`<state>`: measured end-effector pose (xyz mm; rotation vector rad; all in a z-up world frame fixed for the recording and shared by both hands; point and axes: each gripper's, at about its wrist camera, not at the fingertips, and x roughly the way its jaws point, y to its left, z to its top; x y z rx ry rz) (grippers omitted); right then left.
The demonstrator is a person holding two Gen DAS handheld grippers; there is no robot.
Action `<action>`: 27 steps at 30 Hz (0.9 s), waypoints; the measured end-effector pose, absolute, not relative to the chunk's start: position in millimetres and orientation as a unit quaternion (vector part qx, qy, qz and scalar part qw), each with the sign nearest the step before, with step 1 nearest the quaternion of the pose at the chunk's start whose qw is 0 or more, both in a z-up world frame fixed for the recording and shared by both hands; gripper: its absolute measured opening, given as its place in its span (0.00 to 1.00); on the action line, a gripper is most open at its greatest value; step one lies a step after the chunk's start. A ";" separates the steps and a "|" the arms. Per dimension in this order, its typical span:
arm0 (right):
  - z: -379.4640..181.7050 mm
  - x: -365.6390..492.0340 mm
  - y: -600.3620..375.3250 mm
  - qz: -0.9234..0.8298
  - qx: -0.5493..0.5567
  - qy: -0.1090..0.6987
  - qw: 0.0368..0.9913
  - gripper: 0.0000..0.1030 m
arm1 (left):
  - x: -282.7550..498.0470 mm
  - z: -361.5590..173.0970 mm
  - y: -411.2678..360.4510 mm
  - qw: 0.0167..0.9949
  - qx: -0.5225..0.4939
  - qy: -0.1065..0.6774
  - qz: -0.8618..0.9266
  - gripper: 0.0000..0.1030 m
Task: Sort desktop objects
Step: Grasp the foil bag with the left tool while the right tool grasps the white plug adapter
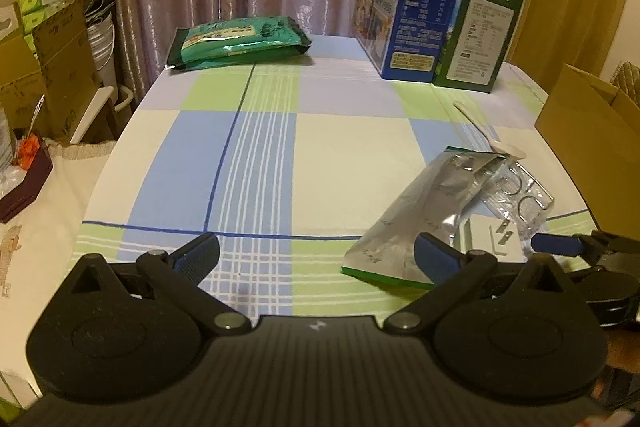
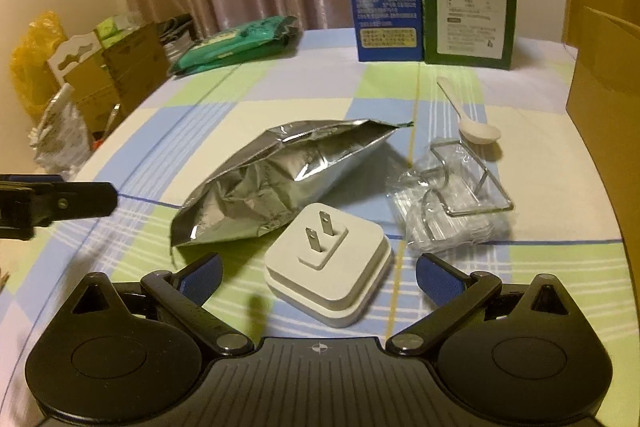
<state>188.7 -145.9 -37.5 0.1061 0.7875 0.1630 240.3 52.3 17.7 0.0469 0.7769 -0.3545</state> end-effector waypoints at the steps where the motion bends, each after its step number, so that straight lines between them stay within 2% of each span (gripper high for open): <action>1: -39.5 190.2 -144.3 0.074 0.050 0.384 0.919 0.95 | 240.7 16.7 53.2 0.909 0.020 0.379 -0.170 0.99; 9: -50.2 195.7 -134.1 0.051 0.031 0.385 0.921 0.83 | 239.3 16.1 49.0 0.909 0.025 0.377 -0.178 0.99; 12: -50.2 195.9 -134.4 0.049 0.018 0.382 0.923 0.72 | 239.0 15.6 48.8 0.908 0.027 0.377 -0.180 0.99; 16: -47.5 195.3 -139.4 0.050 0.020 0.391 0.919 0.65 | 238.9 13.1 46.1 0.906 0.034 0.379 -0.184 0.99; 27: -35.1 173.9 -171.6 0.031 0.012 0.408 0.912 0.63 | 230.0 17.0 15.0 0.897 0.111 0.346 -0.253 0.99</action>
